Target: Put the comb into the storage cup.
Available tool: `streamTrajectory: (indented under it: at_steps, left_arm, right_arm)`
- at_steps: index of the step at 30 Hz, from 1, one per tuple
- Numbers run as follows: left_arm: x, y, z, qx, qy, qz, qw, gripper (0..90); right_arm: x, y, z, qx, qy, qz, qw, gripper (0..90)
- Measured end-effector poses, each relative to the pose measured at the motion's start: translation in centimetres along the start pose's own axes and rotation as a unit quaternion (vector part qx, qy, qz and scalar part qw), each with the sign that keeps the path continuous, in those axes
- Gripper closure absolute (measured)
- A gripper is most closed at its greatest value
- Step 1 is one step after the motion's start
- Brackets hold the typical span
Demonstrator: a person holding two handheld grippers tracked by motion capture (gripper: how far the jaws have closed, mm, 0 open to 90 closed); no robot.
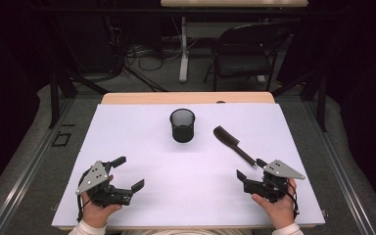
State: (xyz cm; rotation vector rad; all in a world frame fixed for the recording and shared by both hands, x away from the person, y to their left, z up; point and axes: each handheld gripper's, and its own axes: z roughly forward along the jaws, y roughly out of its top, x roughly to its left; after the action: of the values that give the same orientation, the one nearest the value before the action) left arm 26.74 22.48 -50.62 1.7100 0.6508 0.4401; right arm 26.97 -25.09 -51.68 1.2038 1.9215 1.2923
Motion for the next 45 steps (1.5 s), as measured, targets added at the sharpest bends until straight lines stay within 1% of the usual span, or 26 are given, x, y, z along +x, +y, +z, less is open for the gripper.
streamTrajectory:
  at_steps: [1, 8, 11, 21, 22, 26, 28, 30, 32, 34, 37, 40, 42, 45]
  left_arm:
    - [0.0, 0.0, 0.0, 0.003, 0.000, 0.000, 1.0000, 0.5]
    - [0.0, 0.0, 0.1, 0.001, 0.001, -0.003, 1.0000, 0.5]
    - [0.0, 0.0, 0.1, 0.001, 0.001, -0.004, 1.0000, 0.5]
    - [0.0, -0.1, 0.1, 0.004, 0.003, -0.003, 1.0000, 0.5]
    - [0.0, -0.1, 0.1, 0.004, 0.003, -0.003, 1.0000, 0.5]
    - [-0.1, 0.0, 0.1, 0.003, 0.004, -0.003, 1.0000, 0.5]
    - [-0.1, 0.0, 0.1, 0.003, 0.005, -0.003, 1.0000, 0.5]
    - [-0.1, 0.0, 0.1, 0.003, 0.006, -0.002, 1.0000, 0.5]
    - [-0.1, -0.1, 0.1, 0.005, 0.005, -0.003, 1.0000, 0.5]
    - [-0.1, -0.1, 0.1, 0.006, 0.005, -0.003, 1.0000, 0.5]
    - [0.0, -0.1, 0.1, 0.006, 0.003, -0.005, 1.0000, 0.5]
    - [0.0, -0.1, 0.1, 0.006, 0.005, -0.008, 0.9999, 0.6]
    - [0.0, -0.1, 0.1, 0.007, 0.006, -0.010, 0.9999, 0.7]
    - [0.1, -0.1, 0.1, 0.010, 0.006, -0.012, 0.9999, 1.4]
  right_arm:
    - [-0.1, -0.1, 0.2, 0.006, 0.000, -0.003, 1.0000, 17.8]
    - [-0.3, -0.2, 0.5, 0.017, -0.007, -0.013, 0.9997, 18.7]
    - [-0.5, -0.2, 0.5, 0.022, -0.008, -0.008, 0.9997, 18.8]
    - [-0.8, -0.2, 1.0, 0.032, -0.009, -0.006, 0.9994, 19.7]
    - [-0.9, -0.1, 1.0, 0.039, -0.007, 0.000, 0.9992, 19.8]
    - [-1.2, 0.0, 1.3, 0.047, -0.006, 0.002, 0.9989, 19.8]
    - [-1.3, 0.3, 1.6, 0.052, -0.004, 0.008, 0.9986, 19.7]
    - [-1.4, 0.4, 1.6, 0.056, -0.004, 0.005, 0.9984, 19.7]
    - [-1.6, 0.6, 1.9, 0.060, -0.003, 0.007, 0.9981, 19.1]
    - [-1.8, 0.9, 2.0, 0.072, -0.002, 0.007, 0.9974, 17.9]
    - [-1.9, 1.1, 2.2, 0.075, -0.004, 0.008, 0.9971, 16.5]
    - [-2.3, 1.6, 2.5, 0.084, -0.004, 0.004, 0.9964, 15.2]
    - [-2.5, 1.9, 2.7, 0.089, -0.004, 0.009, 0.9960, 14.9]
    - [-2.8, 2.2, 2.9, 0.094, -0.002, 0.011, 0.9955, 14.7]
